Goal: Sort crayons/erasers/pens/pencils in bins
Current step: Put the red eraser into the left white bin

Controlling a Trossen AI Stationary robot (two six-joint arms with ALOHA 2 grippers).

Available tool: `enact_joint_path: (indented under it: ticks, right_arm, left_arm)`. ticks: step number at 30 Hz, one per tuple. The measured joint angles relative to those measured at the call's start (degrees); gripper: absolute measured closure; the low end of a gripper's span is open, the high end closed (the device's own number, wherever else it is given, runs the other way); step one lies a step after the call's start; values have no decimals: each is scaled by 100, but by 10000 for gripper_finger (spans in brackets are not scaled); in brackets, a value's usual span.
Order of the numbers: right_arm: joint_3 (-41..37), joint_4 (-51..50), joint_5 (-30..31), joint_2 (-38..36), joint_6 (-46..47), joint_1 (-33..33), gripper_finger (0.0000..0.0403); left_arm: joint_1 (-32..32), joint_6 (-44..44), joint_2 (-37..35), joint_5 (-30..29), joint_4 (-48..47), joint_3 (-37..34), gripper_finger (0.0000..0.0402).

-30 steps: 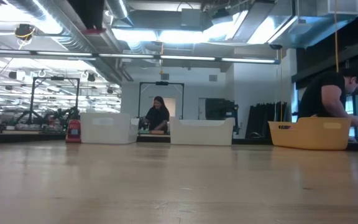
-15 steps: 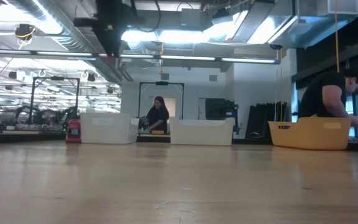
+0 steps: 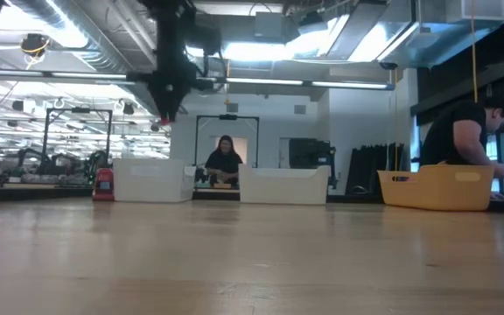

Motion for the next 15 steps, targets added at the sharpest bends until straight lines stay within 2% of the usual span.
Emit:
enact_joint_path:
  ticks: [4, 9, 15]
  right_arm:
    - [0, -3, 0, 0, -2, -29, 318]
    - [0, -9, 0, 0, -20, -33, 318]
    - [0, -14, -2, 0, -20, -33, 318]
  left_arm:
    - [152, 150, 453, 245, 31, 0, 355]
    - [251, 404, 1013, 265, 32, 0, 355]
    - [413, 562, 1524, 655, 47, 0, 355]
